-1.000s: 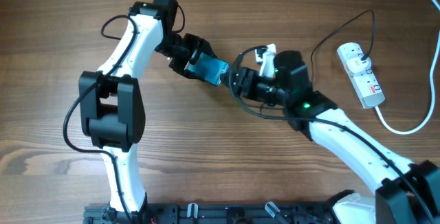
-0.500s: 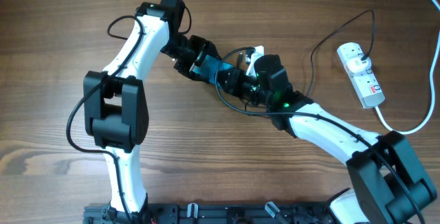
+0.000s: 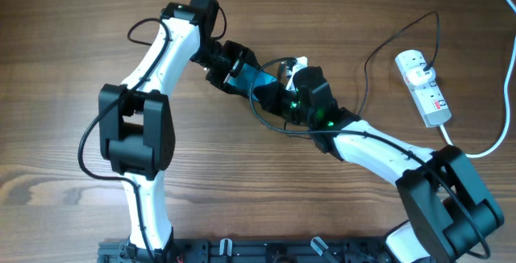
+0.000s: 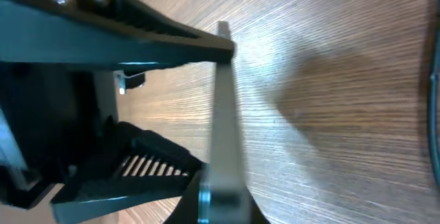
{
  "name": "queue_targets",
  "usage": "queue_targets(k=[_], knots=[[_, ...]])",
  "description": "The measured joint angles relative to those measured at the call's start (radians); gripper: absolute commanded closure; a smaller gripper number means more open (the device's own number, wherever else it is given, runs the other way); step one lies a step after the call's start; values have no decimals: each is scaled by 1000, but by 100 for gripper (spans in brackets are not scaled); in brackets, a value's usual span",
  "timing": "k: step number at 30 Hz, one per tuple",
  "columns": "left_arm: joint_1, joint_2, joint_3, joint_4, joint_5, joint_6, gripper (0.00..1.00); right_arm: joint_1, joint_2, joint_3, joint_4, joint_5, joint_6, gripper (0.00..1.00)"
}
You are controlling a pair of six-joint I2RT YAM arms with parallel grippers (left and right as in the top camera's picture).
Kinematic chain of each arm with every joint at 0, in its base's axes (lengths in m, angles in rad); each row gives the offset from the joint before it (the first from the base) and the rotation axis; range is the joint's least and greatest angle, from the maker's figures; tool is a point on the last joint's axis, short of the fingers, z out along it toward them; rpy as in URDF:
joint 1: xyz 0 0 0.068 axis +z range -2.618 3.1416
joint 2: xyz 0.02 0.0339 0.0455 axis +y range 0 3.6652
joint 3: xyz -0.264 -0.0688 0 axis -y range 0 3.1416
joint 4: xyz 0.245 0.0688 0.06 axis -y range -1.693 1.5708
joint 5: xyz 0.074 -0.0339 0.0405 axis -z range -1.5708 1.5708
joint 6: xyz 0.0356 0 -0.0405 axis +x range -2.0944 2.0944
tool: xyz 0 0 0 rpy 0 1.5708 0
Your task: Plug charger to phone and switch on socket
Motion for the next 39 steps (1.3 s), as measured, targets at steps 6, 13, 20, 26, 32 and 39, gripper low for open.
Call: queue_targets(k=[6,13,20,26,32,39], knots=[[1,-7,3,-2,-6,0,58,0,0,0,11,1,-2,96],[3,-16,10,-3,-13,-8,13,0,0,-1,40,1,18,96],[-6,-18,11,4,9,-7,0,-31,0,-1,106,-14,137,96],[0,-18,11,14,14,-6,0,-42,0,-1,112,-33,211,96],[103,-18,11,23,28,85,0,-77,0,-1,108,-52,241,96],[217,-18,11,13,252,431,0,-95,0,-1,255,-53,363,96]])
